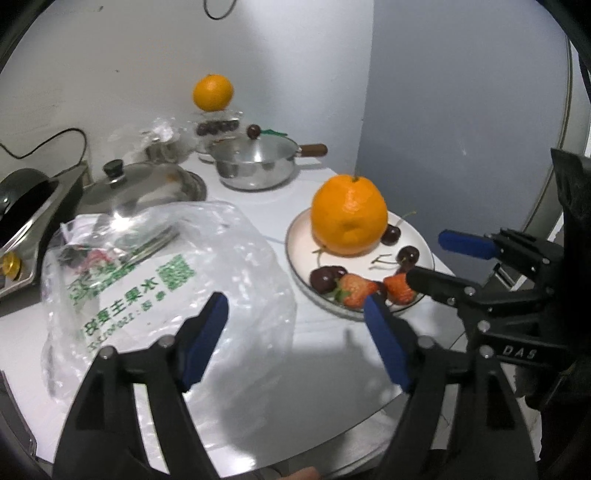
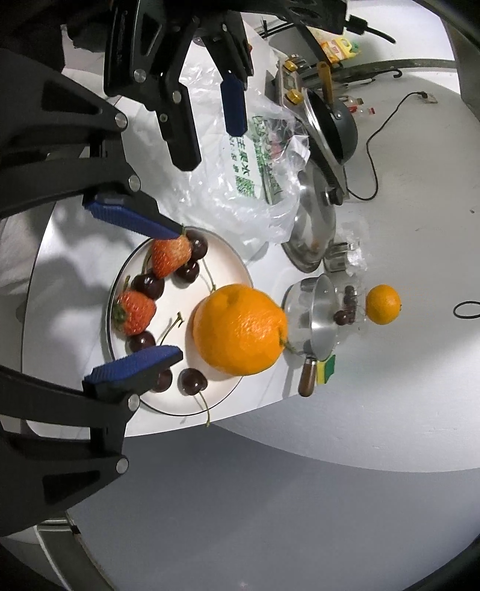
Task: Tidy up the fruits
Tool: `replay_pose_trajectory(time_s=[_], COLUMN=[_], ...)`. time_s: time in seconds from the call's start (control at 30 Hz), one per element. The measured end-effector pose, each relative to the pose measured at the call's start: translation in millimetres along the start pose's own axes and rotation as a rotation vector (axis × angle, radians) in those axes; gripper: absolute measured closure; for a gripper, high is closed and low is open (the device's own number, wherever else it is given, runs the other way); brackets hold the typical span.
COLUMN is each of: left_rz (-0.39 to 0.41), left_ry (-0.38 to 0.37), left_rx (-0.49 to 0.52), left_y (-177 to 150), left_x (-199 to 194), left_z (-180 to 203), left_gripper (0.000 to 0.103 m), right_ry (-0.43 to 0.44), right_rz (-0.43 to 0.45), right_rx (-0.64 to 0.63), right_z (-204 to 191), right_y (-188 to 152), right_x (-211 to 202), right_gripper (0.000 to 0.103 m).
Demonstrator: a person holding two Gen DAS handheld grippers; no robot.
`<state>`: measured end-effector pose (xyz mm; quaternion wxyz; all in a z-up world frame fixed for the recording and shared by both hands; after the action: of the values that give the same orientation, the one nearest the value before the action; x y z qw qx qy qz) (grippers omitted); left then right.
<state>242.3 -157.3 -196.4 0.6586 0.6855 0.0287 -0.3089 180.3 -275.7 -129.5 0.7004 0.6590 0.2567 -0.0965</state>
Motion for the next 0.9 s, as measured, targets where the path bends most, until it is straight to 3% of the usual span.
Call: replay_pose_trajectory(time_s=[0.13,0.5,0.9], left_rz=[0.029,0.115,0.212], left_ry=[0.017,0.06,0.136], left_rx=[-0.016,-0.062,-0.072], left_y=[1.9,12.2,26.4], left_x=[-16.8,-66.8,-130.8], left_z=[-13.8,-46.4,-63.9], left_gripper=[0.009,0.004,0.004], right_ry=[-0.01,-0.048,-0.052], right_rz=[0.019,0.082,0.191], right_rx=[-0.001,0.0,-0.039], right_z=[-8.3,-34.4,-73.1], right_y=[5.8,25.9,58.7], right_x=[-6.1,-29.3,-77.0], right_gripper=[0.036,0.028,0.028])
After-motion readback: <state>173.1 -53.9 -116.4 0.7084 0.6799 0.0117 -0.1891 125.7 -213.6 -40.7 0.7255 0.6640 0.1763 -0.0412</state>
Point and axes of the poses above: each gripper's, at about its wrist camera, not at the fingertips, and x roughly the way its jaws point, z to its right, y to its top, the point moved 9 cm from there along x, roughly the way its jaws point, and after that the axes turned 14 degrees about z, right-handed, at the moved point
